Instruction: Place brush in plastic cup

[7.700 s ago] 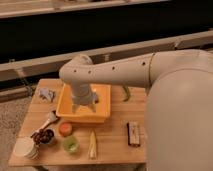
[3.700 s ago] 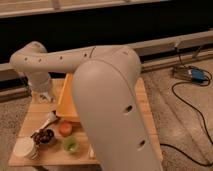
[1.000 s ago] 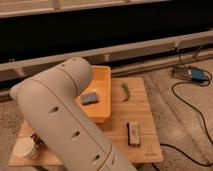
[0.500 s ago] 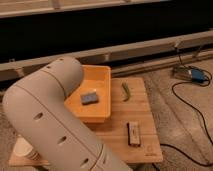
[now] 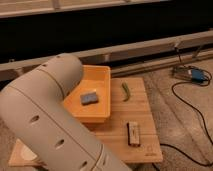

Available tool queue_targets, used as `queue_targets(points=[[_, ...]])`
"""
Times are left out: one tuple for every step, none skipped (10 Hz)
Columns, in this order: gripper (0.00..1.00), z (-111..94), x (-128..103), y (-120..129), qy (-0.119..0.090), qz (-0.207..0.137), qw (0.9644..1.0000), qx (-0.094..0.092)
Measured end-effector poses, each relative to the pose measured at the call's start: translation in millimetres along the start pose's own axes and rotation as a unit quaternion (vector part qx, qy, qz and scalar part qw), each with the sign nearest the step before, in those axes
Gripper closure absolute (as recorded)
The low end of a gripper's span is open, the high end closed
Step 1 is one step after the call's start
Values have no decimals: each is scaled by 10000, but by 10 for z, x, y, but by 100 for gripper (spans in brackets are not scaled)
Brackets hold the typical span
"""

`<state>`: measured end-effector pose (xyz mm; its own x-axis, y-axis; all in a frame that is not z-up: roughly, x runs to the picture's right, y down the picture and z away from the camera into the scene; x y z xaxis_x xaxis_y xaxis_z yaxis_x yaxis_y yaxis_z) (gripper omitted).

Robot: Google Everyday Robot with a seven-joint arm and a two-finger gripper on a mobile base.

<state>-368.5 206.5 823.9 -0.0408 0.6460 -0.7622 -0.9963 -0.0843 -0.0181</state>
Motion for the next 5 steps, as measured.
queue_targets(points=[[100, -95, -11, -10, -47, -20, 9999, -102], [100, -210, -24, -4, -99, -56, 9998, -190], [100, -373, -33, 34, -173, -134, 9993, -299], [100, -503, -36, 96, -239, -229, 9987, -395], [100, -612, -31, 169, -300, -338, 9978, -482]])
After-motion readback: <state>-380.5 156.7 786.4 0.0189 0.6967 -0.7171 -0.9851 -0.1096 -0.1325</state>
